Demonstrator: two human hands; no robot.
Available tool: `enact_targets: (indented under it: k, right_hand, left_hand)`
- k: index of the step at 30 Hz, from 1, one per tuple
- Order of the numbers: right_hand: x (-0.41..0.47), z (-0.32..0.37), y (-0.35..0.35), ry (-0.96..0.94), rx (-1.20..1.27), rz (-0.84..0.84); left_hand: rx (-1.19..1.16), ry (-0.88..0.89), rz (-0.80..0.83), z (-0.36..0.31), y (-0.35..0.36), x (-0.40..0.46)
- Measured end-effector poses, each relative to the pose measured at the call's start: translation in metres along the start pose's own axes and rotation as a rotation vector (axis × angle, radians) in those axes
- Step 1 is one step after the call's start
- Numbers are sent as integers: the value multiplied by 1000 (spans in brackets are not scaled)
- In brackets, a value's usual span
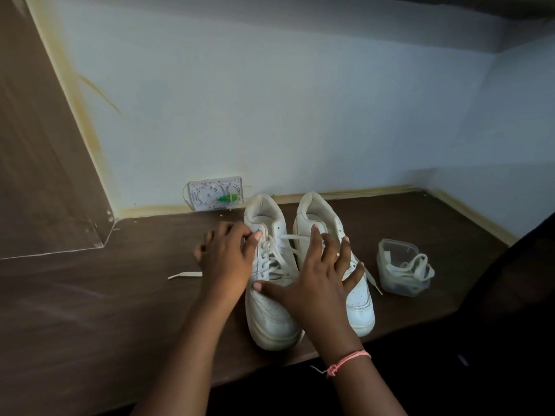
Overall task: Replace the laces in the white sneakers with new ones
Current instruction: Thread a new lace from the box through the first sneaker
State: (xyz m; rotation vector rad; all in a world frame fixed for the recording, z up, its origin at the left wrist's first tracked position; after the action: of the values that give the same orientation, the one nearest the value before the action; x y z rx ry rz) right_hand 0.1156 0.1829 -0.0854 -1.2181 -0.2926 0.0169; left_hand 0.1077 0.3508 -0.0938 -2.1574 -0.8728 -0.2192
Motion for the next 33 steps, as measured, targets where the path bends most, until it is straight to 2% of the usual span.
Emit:
enact_targets:
  k: [2,4,5,7,8,10,12,17,19,21,23,27,30,33]
  right_hand:
    - [1,-1,1,-5,-4,11]
    - [1,-1,1,-9,-12,31]
    - [1,-1,1,-10,-16,40]
    - [1,0,1,-16,-25,58]
    - [1,2,1,-19,-29,63]
    - [1,4,1,-26,-44,69]
    - [1,5,1,-37,-67,66]
    - [4,8,1,-48,-80,70]
    - [5,8,1,-60,-71,83]
    - [5,10,1,-77,-75,95]
    - [5,11,2,-92,-83,96]
    - [6,12,4,-82,-80,106]
    - [7,12,4,-80,-97,95]
    - [9,10,3,-69,-94,101]
  left_hand:
    - [-23,-72,57,7,3,4]
    - [-174,-197,57,20,-3,10]
    - [-310,-276,20,34,-9,13]
    - [-531,-433,-164,70,-33,22]
    - [-551,-494,-253,90,-47,25]
    - [-409,-576,-333,120,-66,23]
    - [-231,-505,-305,122,-70,21]
    - [-251,-79,65,29,-26,14]
    - [-188,36,81,6,-11,6]
    - [-117,77,75,3,-2,2]
    - [-139,-7,98,10,1,5]
    - [-754,-379,54,35,-13,14]
    - [-733,-441,80,50,-11,13]
    - [-495,-436,136,65,-8,11]
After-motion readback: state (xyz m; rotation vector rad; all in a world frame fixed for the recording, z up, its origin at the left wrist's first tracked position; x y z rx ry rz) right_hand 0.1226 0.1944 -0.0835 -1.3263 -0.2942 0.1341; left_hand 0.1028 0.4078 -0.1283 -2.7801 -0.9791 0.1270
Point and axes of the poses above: each hand's wrist, its own x-axis towards the middle knuckle, its own y-axis out of the palm, z = x × y, the point moved 5 cm from there along x, towards the middle knuckle, and after that the axes turned 10 degrees about -x, right-handed, at the moved point
